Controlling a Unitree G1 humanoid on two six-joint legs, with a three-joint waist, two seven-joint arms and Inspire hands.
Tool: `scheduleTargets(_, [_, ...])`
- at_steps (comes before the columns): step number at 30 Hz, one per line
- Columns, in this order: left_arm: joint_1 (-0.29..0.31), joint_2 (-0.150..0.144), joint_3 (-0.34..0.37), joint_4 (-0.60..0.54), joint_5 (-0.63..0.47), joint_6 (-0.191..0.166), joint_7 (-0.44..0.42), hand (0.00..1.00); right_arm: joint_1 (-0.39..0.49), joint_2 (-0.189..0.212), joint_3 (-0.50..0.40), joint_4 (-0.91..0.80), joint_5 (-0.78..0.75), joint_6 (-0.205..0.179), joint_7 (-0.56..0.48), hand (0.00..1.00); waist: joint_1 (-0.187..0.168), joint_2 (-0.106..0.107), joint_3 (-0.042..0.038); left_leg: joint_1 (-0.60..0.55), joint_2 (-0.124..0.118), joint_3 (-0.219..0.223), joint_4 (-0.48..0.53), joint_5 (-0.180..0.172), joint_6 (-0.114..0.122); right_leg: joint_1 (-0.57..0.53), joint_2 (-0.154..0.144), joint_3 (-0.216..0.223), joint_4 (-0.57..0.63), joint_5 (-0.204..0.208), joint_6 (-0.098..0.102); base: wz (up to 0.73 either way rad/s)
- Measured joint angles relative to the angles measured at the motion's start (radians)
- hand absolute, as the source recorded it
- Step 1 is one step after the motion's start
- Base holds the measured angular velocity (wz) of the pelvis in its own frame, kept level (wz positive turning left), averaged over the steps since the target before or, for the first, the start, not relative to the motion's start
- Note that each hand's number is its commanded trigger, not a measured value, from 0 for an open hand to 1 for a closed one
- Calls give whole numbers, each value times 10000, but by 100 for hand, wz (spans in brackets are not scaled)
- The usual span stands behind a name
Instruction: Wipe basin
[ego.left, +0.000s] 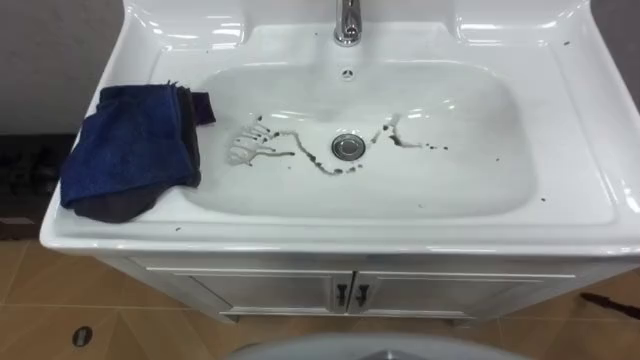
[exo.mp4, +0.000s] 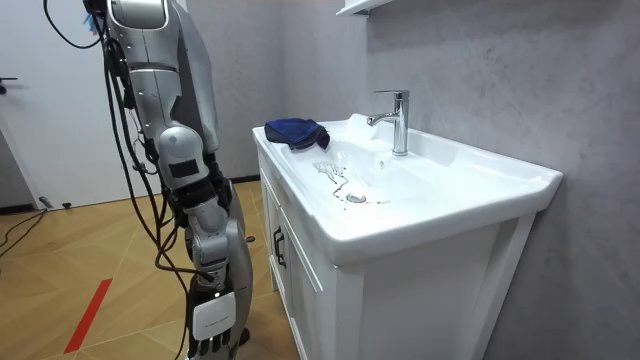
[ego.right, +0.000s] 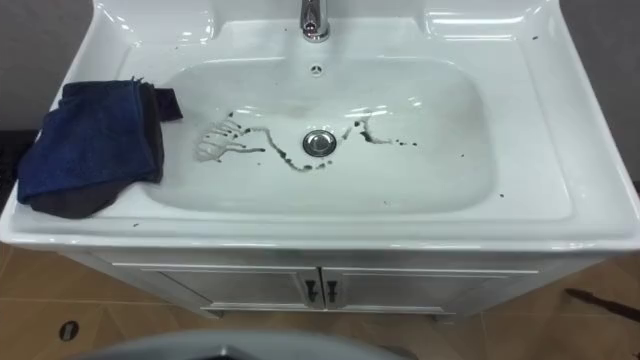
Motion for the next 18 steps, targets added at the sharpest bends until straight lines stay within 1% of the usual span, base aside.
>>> scheduleTargets(8, [-21,0,-3,-1,0,10,-31,0,-6,-4,0,4,-5,0,7,0,-6,-4,1,48,17,37,-4,-14,-14,-3,21,50,-12,3,-5,0])
scheduleTargets(11, [-41,0,-20,0,-3,11,-89,0,-6,-4,37,1,-1,-4,7,0,-4,-2,3,33,65,96,8,-41,-44,-3,66,100,-5,16,-27,-5])
scheduleTargets(18, [-83,-6,-96,0,-3,12,-118,0,-6,-14,70,-6,4,2,15,0,-120,10,4,27,108,99,23,-56,-70,-6,109,116,-14,18,-58,-1])
